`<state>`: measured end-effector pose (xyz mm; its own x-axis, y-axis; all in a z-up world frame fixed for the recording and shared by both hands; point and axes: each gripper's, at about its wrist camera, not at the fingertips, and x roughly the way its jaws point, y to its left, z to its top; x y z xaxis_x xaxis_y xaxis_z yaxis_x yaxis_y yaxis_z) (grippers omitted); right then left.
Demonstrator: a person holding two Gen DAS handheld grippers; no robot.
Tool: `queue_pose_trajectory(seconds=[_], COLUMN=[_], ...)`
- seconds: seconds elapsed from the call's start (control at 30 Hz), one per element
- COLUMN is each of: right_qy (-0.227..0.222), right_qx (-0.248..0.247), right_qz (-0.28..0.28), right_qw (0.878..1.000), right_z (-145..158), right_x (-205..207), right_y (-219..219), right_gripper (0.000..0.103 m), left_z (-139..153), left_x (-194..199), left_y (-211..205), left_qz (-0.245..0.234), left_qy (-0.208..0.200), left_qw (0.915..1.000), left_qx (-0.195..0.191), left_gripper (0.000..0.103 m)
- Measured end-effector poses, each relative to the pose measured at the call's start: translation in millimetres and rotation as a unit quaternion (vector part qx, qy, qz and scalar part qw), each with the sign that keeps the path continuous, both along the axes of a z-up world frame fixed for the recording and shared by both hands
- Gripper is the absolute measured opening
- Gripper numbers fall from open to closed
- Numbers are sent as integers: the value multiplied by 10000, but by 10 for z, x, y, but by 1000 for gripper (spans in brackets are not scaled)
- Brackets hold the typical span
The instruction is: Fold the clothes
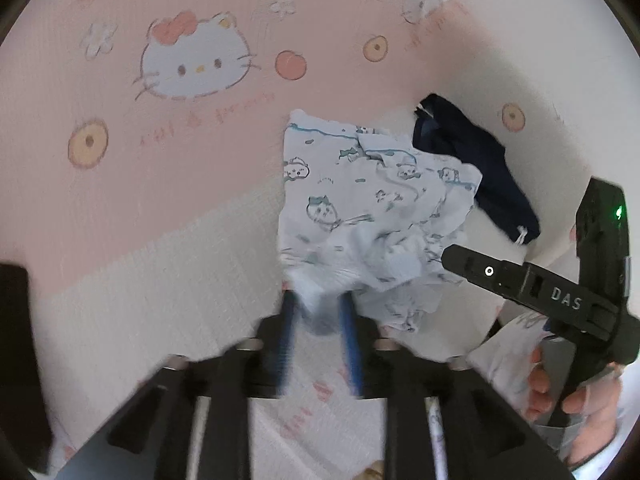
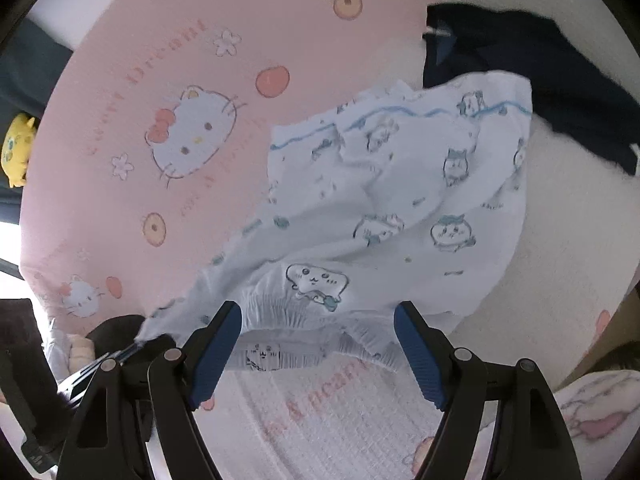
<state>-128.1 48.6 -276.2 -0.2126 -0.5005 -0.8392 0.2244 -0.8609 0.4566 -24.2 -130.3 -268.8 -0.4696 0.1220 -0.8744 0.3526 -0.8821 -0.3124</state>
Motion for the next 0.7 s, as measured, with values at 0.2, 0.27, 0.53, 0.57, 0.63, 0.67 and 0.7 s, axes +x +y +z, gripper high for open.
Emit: queue_pose_trajectory(seconds=[0.2,0.27,0.53,0.57,0.63,0.67,0.7], right_qy=[-174,-216,-370,-358,-302,-276,-257], right_qx=[-431,-466,-583,-579,-572,-569,-563], right_qz=[-461,-552,-746,-747,-743,-733,-725], right_qw=[9979,9971,9948,9949,9951,9953,9954], right_z=[-58,-108,-426,-457,-503,-523,-544], right_x=[-9,-27,-107,-123,-148,-164,-180], right_y=[152,175,311,320,328,324,318], right_gripper=[83,86,86,86,86,86,86], left_z=[-73,-100,-252,-281,-346,-360,-376], left_x=[71,-8,-374,-418,-504,-527,-551], left_y=[-109,-82,212,253,328,347,367], left_qz=[320,237,-292,-363,-483,-492,-504], left_qy=[-72,-153,-289,-319,-426,-440,-437], left_qw=[9983,9991,9982,9974,9962,9964,9967], left_qx=[488,327,-433,-527,-585,-541,-472], left_gripper=[63,63,63,63,63,63,63])
